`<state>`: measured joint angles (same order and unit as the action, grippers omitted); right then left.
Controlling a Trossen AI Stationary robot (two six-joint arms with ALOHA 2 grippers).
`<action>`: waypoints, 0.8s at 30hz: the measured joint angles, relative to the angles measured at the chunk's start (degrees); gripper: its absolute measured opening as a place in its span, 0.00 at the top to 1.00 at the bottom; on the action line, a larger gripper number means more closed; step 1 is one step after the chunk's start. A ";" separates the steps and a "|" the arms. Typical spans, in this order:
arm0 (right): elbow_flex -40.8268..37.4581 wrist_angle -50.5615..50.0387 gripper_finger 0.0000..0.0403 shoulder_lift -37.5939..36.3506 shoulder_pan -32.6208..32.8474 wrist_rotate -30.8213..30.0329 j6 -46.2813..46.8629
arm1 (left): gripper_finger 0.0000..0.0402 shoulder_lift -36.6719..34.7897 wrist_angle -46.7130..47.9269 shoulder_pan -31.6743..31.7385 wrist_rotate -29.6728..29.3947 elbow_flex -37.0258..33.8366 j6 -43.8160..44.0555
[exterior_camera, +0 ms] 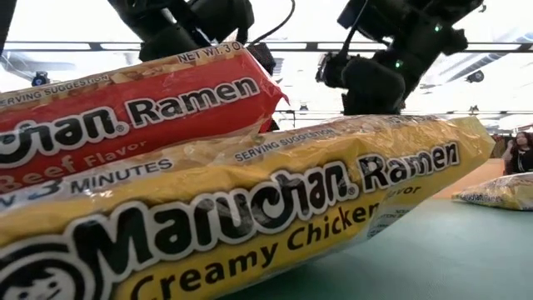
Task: Sort Maruchan noodles
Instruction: Put the orange noodle pack into the orange bin
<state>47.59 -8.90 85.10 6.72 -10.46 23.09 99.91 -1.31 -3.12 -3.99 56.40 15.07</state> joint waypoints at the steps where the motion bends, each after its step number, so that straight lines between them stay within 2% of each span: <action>1: 0.00 -0.44 0.66 -0.72 0.00 -0.02 0.00 | 0.55 0.97 -1.28 -0.27 -0.22 0.00 -0.21; 6: 0.00 -1.69 0.66 -4.02 0.00 -1.38 1.48 | 0.55 6.23 -6.86 -0.38 -5.63 -0.02 0.57; 13: 0.00 -9.55 0.65 -7.44 -0.25 -5.91 5.91 | 0.55 9.32 -7.21 -0.86 -6.65 -0.15 2.32; 18: 0.00 -12.74 0.58 -9.05 -2.84 -6.13 6.99 | 0.55 10.73 -7.13 -1.05 -6.93 -0.42 2.32; 24: 0.00 -12.07 0.46 -7.51 -7.77 -5.40 6.95 | 0.59 11.01 -7.56 -2.05 -6.95 -2.25 3.23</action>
<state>47.59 -20.97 77.60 -1.05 -15.86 30.04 110.91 -8.87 -5.17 -10.94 54.16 18.30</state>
